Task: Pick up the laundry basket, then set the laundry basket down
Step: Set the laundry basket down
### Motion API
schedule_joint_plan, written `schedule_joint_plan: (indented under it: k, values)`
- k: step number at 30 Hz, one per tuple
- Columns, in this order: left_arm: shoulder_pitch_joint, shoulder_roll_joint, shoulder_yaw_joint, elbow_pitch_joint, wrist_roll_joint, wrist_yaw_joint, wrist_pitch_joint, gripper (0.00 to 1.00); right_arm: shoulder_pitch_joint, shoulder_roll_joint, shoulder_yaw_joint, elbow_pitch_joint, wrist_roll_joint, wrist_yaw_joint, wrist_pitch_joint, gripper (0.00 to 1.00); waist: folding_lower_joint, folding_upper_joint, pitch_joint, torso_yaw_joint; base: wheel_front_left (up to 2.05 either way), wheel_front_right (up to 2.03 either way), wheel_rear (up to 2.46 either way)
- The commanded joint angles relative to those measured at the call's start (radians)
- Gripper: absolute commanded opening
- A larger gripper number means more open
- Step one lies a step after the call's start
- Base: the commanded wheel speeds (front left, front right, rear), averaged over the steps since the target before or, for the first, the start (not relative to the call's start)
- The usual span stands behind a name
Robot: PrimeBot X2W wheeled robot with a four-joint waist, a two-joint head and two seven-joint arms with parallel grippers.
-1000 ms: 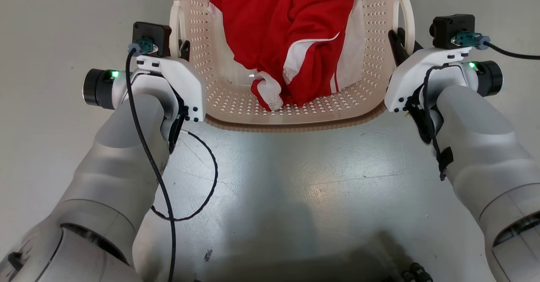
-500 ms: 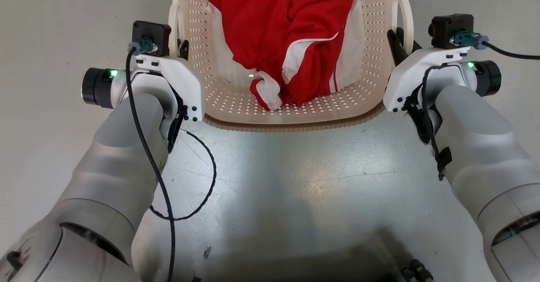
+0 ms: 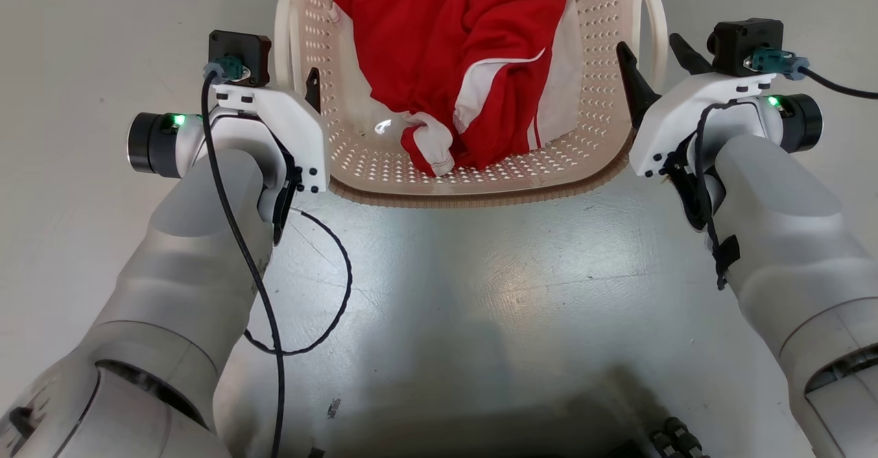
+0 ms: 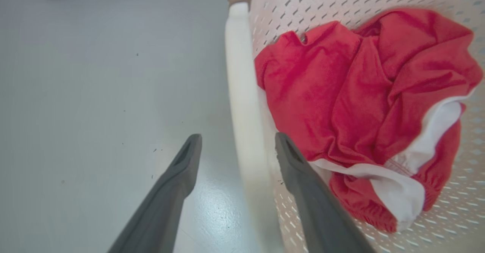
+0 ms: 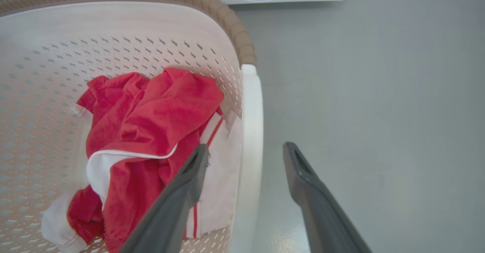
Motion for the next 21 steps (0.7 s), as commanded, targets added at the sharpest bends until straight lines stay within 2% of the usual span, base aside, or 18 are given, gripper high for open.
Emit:
schedule_joint_plan:
  k: [1, 15, 21]
  values:
    - [-0.009, 0.027, 0.009, -0.004, -0.007, 0.013, -0.005, 1.0, 0.041, 0.018, 0.0, -0.009, -0.008, 0.006, -0.017, 1.0, 0.0, 0.0, -0.003, -0.003, 0.0, 0.0, 0.0]
    - [0.023, 0.044, 0.015, -0.004, -0.027, 0.025, -0.011, 1.0, 0.044, 0.029, -0.085, -0.009, -0.081, 0.006, -0.055, 1.0, 0.0, 0.0, -0.06, -0.013, 0.0, 0.0, 0.0]
    - [0.059, 0.037, 0.027, -0.004, -0.044, 0.028, -0.039, 1.0, 0.064, 0.018, -0.135, -0.048, -0.135, 0.006, -0.058, 1.0, 0.0, 0.0, -0.134, -0.002, 0.0, 0.0, 0.0]
